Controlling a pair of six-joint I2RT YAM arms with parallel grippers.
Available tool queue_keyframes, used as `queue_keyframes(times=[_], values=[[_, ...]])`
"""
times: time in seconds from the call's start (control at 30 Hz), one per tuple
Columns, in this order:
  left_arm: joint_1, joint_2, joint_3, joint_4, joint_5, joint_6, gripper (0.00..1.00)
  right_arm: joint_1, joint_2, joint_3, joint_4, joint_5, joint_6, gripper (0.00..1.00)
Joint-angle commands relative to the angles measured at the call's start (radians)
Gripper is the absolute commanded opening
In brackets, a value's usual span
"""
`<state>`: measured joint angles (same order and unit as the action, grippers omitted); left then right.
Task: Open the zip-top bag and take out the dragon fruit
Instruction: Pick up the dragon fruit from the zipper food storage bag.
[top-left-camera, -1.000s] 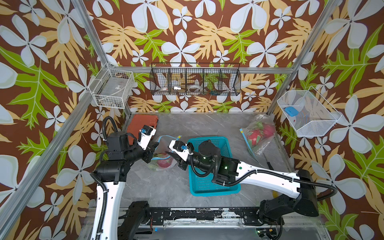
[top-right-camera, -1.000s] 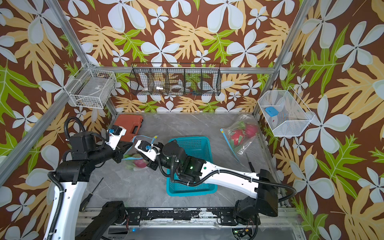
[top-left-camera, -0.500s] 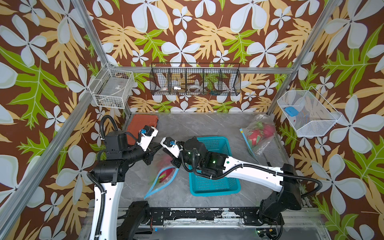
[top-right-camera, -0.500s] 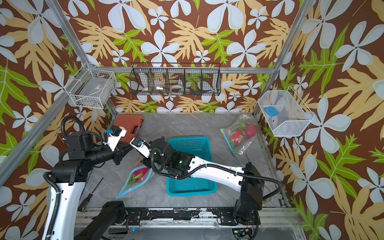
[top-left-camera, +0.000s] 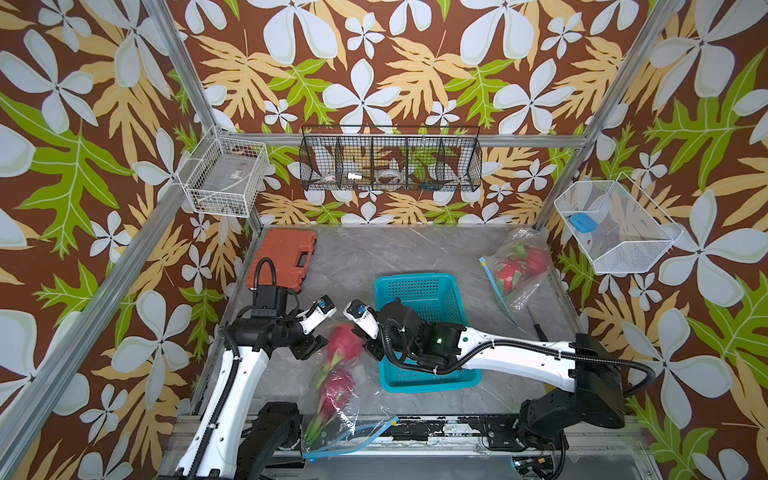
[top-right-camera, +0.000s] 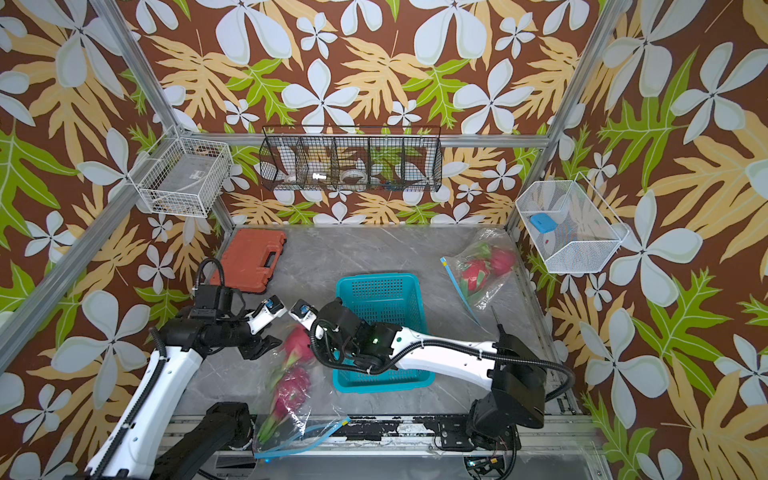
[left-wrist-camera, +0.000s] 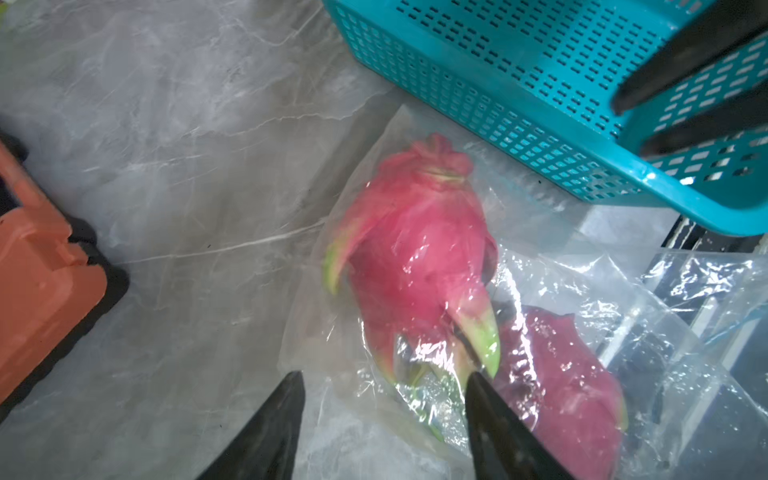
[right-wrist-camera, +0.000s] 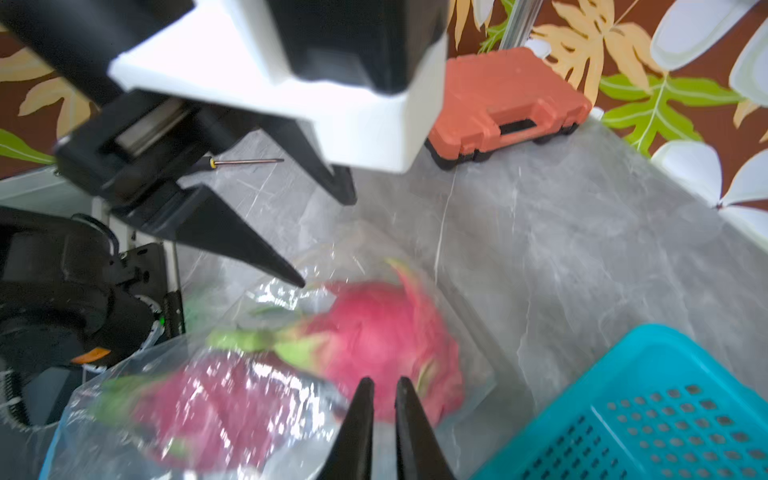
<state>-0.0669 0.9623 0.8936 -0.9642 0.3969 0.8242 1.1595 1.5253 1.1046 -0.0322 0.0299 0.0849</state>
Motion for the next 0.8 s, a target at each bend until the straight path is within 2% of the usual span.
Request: queue_keyframes(times=[0.0, 0.13, 0.23, 0.27, 0.33, 0.5, 0.63, 0.77], values=[[-0.05, 0.074, 0.009, 0.09, -0.054, -0.003, 0.7, 0.009, -0.065, -0.087, 0.036, -0.002, 0.069, 0.17], [-0.057, 0.19, -0.008, 0.141, -0.135, 0.031, 0.77, 0.011, -0.116, -0.141, 0.027, 0.015, 0.099, 0.16], [-0.057, 0.247, -0.007, 0.127, -0.145, 0.053, 0.74, 0.031, -0.153, -0.167, 0.017, -0.025, 0.08, 0.2], [-0.057, 0.255, -0.008, 0.126, -0.14, 0.057, 0.68, 0.043, -0.166, -0.177, 0.015, -0.046, 0.062, 0.23], [-0.057, 0.266, -0.008, 0.123, -0.119, 0.059, 0.48, 0.074, -0.18, -0.187, -0.016, -0.086, 0.032, 0.26], [-0.057, 0.27, -0.029, 0.157, -0.091, 0.015, 0.02, 0.147, -0.172, -0.189, -0.07, -0.154, -0.022, 0.25], [-0.055, 0.261, -0.085, 0.258, -0.122, -0.074, 0.0, 0.212, -0.193, -0.207, -0.08, -0.141, -0.096, 0.21], [-0.046, 0.242, -0.147, 0.394, -0.247, -0.143, 0.0, 0.295, -0.255, -0.228, -0.09, -0.06, -0.156, 0.16]])
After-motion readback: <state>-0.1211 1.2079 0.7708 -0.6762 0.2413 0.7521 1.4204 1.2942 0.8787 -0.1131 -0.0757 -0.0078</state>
